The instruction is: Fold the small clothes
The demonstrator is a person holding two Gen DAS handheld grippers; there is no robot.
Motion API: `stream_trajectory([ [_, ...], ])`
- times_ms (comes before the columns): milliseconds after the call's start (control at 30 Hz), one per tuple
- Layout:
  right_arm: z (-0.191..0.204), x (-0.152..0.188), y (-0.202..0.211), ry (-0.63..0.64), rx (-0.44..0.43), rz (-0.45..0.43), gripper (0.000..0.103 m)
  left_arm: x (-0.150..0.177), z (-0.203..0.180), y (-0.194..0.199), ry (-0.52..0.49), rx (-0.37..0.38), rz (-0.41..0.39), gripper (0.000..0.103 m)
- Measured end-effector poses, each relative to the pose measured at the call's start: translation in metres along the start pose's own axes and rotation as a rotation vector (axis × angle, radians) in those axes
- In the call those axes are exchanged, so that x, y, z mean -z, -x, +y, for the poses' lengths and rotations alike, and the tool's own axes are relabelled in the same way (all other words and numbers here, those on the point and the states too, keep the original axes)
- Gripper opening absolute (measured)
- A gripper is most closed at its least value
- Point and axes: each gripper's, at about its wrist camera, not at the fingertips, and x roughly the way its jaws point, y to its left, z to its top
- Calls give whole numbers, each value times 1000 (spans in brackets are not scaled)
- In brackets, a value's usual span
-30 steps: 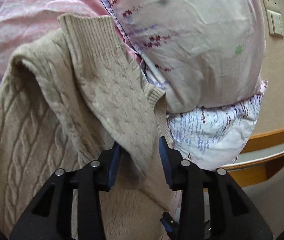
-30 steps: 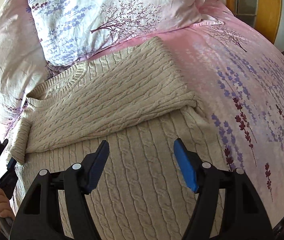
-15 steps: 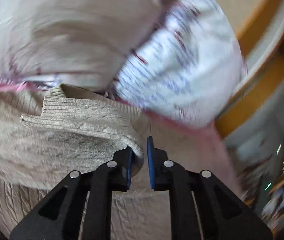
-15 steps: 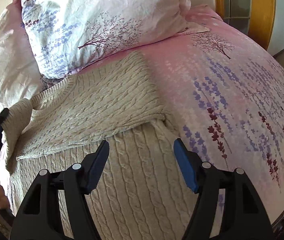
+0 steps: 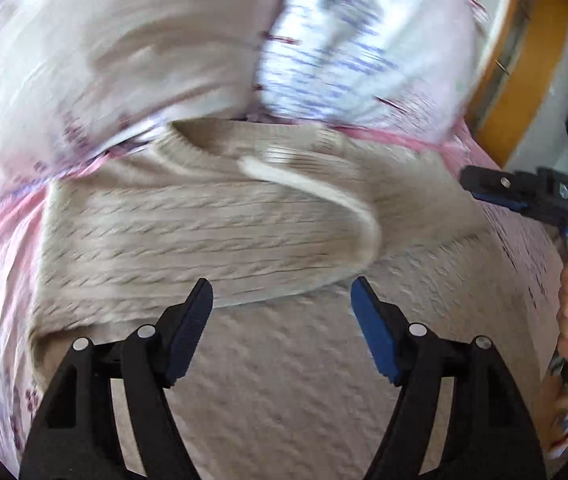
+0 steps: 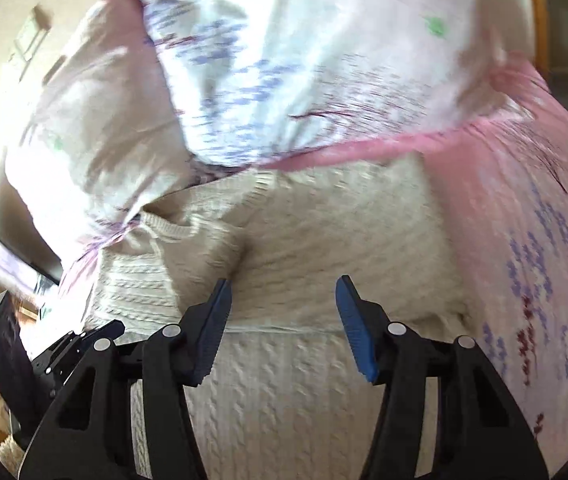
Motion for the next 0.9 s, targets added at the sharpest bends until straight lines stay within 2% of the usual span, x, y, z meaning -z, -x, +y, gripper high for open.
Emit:
stream_trajectory([
  [67, 39, -12, -20, 123, -12, 30, 57, 2, 46, 2, 143, -81, 25, 70],
  [133, 73, -19, -45, 222, 10, 65, 57, 3, 79, 1, 224, -158, 55, 69],
  [200, 99, -21, -71, 284, 31, 104, 57, 4, 96, 0, 246, -211, 74, 66],
  [300, 116, -15, -104, 356, 125, 166, 53, 7, 102, -1, 243, -210, 95, 62],
  [333, 116, -13, -111, 373, 153, 186, 33, 8, 101, -1, 235, -217, 93, 62],
  [367, 114, -12, -116, 377, 186, 196, 7, 8, 100, 0, 232, -223, 93, 62],
  [400, 108, -14, -113, 353, 194, 186, 7, 8, 100, -1, 240, -223, 92, 62],
  [467, 89, -27, -87, 230, 168, 86, 7, 6, 102, -4, 261, -215, 89, 62],
  [533, 58, -38, -48, 64, 117, -27, 7, 7, 103, -4, 267, -209, 89, 62],
  [600, 21, -36, -15, -97, 93, -109, 7, 7, 103, -8, 271, -203, 88, 62],
  [667, -15, -20, -2, -222, 107, -106, 7, 7, 103, -9, 276, -197, 82, 62],
  [800, -71, 22, -22, -411, 64, 94, 8, 9, 101, -7, 274, -190, 74, 63],
  [900, -94, 32, -10, -538, -30, 63, 23, 13, 107, 8, 338, -111, 16, 63],
])
